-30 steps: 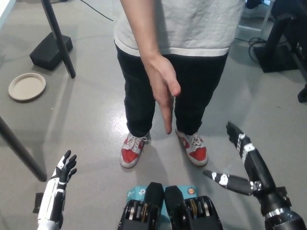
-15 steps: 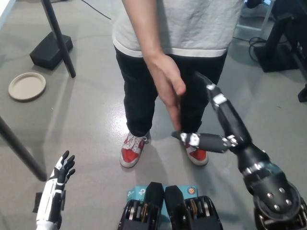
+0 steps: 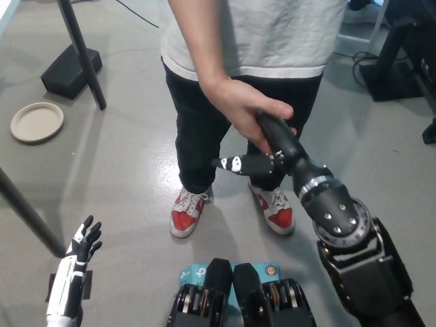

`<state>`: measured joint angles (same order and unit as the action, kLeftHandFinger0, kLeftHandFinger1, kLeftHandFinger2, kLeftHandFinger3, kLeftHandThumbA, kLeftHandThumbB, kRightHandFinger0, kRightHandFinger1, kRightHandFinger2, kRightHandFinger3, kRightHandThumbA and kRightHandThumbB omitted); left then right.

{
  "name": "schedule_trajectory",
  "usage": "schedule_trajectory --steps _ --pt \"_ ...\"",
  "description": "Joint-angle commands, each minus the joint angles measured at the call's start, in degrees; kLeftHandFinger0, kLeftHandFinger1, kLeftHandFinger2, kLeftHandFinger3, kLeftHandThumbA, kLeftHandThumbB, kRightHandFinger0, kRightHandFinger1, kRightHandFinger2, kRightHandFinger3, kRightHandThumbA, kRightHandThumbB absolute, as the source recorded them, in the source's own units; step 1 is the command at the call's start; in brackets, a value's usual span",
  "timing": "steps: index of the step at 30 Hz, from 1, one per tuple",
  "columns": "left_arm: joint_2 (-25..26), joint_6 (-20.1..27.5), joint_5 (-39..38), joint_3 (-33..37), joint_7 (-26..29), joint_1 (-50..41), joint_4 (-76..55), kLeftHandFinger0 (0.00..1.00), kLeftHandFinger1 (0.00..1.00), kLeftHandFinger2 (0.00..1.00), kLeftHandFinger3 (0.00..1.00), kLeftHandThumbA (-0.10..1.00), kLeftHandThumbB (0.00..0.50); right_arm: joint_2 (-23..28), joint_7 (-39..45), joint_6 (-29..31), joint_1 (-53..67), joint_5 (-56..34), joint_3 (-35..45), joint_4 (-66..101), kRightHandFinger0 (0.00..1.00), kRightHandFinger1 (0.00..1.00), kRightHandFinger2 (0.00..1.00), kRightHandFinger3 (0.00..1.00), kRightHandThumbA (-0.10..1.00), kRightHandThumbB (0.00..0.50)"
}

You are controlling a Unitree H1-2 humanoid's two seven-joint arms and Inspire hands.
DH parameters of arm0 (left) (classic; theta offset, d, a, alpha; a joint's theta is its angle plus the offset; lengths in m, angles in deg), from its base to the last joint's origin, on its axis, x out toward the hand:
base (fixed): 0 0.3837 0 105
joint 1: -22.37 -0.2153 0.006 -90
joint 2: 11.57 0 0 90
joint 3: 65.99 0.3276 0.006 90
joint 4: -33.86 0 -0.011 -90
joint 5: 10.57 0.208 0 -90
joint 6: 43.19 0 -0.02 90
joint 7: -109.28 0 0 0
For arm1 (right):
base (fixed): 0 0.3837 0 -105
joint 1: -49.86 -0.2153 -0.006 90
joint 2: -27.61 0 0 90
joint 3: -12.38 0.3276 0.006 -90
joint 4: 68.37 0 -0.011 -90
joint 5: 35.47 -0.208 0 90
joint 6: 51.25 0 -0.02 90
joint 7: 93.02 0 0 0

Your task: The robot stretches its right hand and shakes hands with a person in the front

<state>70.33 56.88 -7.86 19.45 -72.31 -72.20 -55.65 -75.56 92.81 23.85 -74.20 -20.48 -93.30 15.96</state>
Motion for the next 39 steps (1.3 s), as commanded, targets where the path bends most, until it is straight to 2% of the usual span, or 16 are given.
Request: schedule_trajectory --steps 1,7,10,13,14,15,17,19,20,23,32,36,39 --pt "0.95 2.05 0.56 -0.44 0.70 0.21 -0.73 1.00 1.00 1.00 1.00 1.00 0.148 -1.65 -1.78 2.94 -5.02 2.24 -0.45 -2.98 1.00 1.00 1.00 1.00 0.95 0.286" --pt "0.97 2.93 4.04 -0.09 1.78 -0.15 -1.19 1.00 1.00 1.00 1.00 1.00 0.104 -2.96 -2.68 1.85 -8.56 3.34 -0.37 -7.36 1.00 1.00 1.00 1.00 0.86 0.292" --pt "0.91 3.38 4.37 -0.14 1.78 -0.05 -0.82 1.00 1.00 1.00 1.00 1.00 0.110 -3.94 -4.16 1.96 -10.07 4.15 -0.07 -9.44 1.00 1.00 1.00 1.00 0.74 0.309" --pt "0.69 3.63 5.07 -0.10 2.07 0.31 -0.29 1.00 1.00 1.00 1.00 1.00 0.101 -5.09 -6.88 1.76 -12.08 5.60 0.40 -11.77 1.00 1.00 1.00 1.00 0.49 0.285" --pt "0.70 3.69 5.35 -0.10 2.13 0.43 -0.21 1.00 1.00 1.00 1.00 1.00 0.100 -5.28 -7.61 1.92 -12.42 6.08 0.52 -12.32 1.00 1.00 1.00 1.00 0.46 0.289" --pt "0.64 4.02 5.21 -0.09 2.04 0.68 0.02 1.00 1.00 1.00 1.00 1.00 0.094 -5.51 -8.87 3.12 -12.95 6.39 0.81 -13.46 1.00 1.00 1.00 1.00 0.34 0.272" --pt "0.61 3.94 5.05 -0.05 1.81 0.92 0.06 1.00 1.00 1.00 1.00 1.00 0.099 -5.61 -11.32 4.70 -13.56 7.76 0.80 -14.73 1.00 1.00 1.00 1.00 0.20 0.258" --pt "0.57 3.56 5.00 -0.11 1.69 1.03 -0.19 1.00 1.00 1.00 1.00 1.00 0.101 -5.78 -13.30 5.50 -13.85 8.56 0.99 -15.64 1.00 1.00 1.00 1.00 0.07 0.244" --pt "0.63 3.60 5.06 -0.14 1.67 1.06 -0.22 1.00 1.00 1.00 1.00 1.00 0.100 -5.83 -13.93 5.32 -13.68 9.15 0.94 -15.28 1.00 1.00 1.00 1.00 0.04 0.233" --pt "0.65 3.63 5.41 -0.10 1.68 1.27 -0.32 1.00 1.00 1.00 1.00 1.00 0.096 -5.78 -14.45 5.85 -13.03 9.51 1.06 -14.29 1.00 1.00 1.00 1.00 0.00 0.224" --pt "0.67 3.45 4.93 -0.20 1.31 1.86 -0.26 1.00 1.00 1.00 1.00 1.00 0.101 -5.10 -12.11 5.19 -9.50 8.42 1.53 -6.64 1.00 1.00 1.00 1.00 0.06 0.220" --pt "0.79 3.29 4.98 -0.28 1.31 2.08 -0.31 1.00 1.00 1.00 1.00 1.00 0.103 -5.12 -8.74 2.40 -5.16 6.66 1.62 4.79 1.00 1.00 1.00 1.00 0.08 0.231" --pt "1.15 3.51 5.49 -0.33 1.43 2.61 -0.25 1.00 1.00 1.00 1.00 1.00 0.093 -4.65 -5.19 -1.32 -1.61 7.62 -0.20 19.28 1.00 1.00 1.00 1.00 0.13 0.243"
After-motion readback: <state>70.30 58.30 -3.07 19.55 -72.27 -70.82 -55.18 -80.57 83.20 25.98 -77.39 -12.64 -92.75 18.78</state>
